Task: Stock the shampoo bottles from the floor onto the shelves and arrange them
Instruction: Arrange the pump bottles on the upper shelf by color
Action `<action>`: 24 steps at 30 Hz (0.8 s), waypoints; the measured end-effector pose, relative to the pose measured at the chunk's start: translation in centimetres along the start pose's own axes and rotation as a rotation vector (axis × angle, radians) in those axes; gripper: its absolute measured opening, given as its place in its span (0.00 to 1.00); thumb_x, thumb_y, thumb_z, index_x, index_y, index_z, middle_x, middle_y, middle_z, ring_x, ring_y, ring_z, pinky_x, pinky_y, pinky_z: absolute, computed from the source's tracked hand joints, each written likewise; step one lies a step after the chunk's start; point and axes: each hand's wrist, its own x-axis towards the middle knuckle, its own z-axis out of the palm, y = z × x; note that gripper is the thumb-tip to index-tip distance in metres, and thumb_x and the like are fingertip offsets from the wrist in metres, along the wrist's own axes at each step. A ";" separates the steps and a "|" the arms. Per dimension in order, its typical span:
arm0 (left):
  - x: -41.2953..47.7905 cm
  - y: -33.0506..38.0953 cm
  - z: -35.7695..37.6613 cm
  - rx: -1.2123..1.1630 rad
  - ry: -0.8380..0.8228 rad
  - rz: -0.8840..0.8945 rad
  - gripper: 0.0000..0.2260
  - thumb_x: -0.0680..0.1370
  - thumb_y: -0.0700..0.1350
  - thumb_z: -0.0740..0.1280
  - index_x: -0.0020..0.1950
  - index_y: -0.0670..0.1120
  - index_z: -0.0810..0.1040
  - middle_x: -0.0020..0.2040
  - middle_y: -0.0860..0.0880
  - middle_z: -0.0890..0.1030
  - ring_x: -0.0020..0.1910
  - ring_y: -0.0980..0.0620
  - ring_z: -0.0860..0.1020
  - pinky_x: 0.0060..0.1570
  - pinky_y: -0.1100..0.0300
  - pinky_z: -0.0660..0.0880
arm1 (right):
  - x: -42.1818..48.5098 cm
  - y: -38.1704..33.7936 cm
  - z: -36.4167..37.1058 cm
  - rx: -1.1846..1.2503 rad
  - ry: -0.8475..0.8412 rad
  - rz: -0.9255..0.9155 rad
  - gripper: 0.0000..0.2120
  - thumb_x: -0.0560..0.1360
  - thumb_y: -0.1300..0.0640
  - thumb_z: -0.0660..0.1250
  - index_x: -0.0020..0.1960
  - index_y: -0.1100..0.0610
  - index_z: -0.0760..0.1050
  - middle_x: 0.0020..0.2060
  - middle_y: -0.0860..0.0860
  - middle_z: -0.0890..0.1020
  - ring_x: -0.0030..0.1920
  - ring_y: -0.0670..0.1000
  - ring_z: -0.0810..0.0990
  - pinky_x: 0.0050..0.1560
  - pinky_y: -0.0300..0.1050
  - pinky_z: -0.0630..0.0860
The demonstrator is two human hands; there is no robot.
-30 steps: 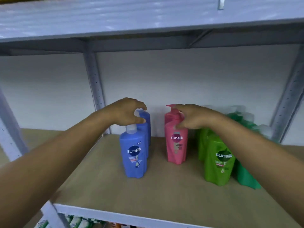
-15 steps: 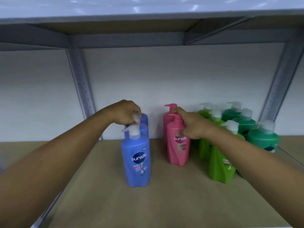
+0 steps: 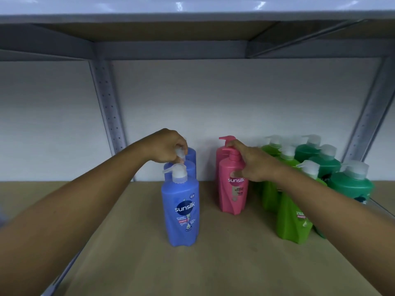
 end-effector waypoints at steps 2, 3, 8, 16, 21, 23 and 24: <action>0.0 -0.1 0.1 -0.007 0.013 0.001 0.11 0.72 0.48 0.77 0.54 0.51 0.84 0.48 0.54 0.83 0.48 0.53 0.77 0.49 0.59 0.73 | -0.2 0.0 0.0 -0.011 0.000 -0.007 0.39 0.71 0.55 0.77 0.74 0.42 0.59 0.55 0.47 0.81 0.50 0.48 0.81 0.48 0.40 0.77; 0.0 -0.2 0.1 -0.006 0.018 0.003 0.12 0.72 0.48 0.77 0.54 0.51 0.84 0.48 0.54 0.83 0.49 0.52 0.77 0.49 0.59 0.73 | -0.3 -0.2 0.0 -0.021 0.004 -0.008 0.39 0.71 0.54 0.77 0.75 0.42 0.59 0.56 0.47 0.80 0.52 0.49 0.81 0.50 0.41 0.77; -0.6 -0.6 -0.3 -0.064 0.006 0.002 0.16 0.73 0.51 0.78 0.60 0.52 0.83 0.53 0.55 0.82 0.48 0.56 0.78 0.52 0.60 0.74 | -1.6 -1.2 -0.1 -0.140 0.180 -0.082 0.35 0.74 0.51 0.72 0.77 0.46 0.62 0.69 0.50 0.72 0.67 0.53 0.73 0.67 0.48 0.72; -6.7 0.0 0.2 -0.419 0.343 -0.016 0.11 0.78 0.51 0.72 0.60 0.52 0.83 0.57 0.59 0.83 0.56 0.60 0.80 0.59 0.66 0.76 | -5.0 -4.7 2.3 -0.027 0.215 -0.364 0.24 0.76 0.49 0.73 0.70 0.54 0.75 0.67 0.48 0.77 0.67 0.41 0.70 0.63 0.19 0.52; -11.3 0.4 3.9 -0.648 0.428 -0.047 0.07 0.79 0.49 0.71 0.56 0.54 0.83 0.53 0.55 0.85 0.52 0.60 0.81 0.55 0.68 0.76 | -4.8 -6.1 6.3 0.177 0.069 -0.305 0.29 0.75 0.46 0.72 0.74 0.49 0.69 0.69 0.41 0.74 0.66 0.39 0.73 0.69 0.40 0.70; -12.4 0.4 5.4 -0.677 0.383 -0.089 0.10 0.78 0.52 0.71 0.59 0.55 0.81 0.53 0.54 0.84 0.52 0.61 0.81 0.54 0.69 0.76 | -4.5 -6.5 7.4 0.238 0.026 -0.267 0.33 0.74 0.45 0.73 0.76 0.48 0.65 0.69 0.39 0.73 0.67 0.38 0.73 0.68 0.46 0.72; -12.8 0.3 6.0 -0.692 0.346 -0.109 0.14 0.76 0.54 0.71 0.61 0.56 0.80 0.55 0.54 0.83 0.52 0.62 0.81 0.54 0.69 0.76 | -4.3 -6.6 7.7 0.259 0.013 -0.254 0.35 0.73 0.43 0.73 0.76 0.47 0.64 0.69 0.39 0.73 0.67 0.38 0.73 0.69 0.47 0.72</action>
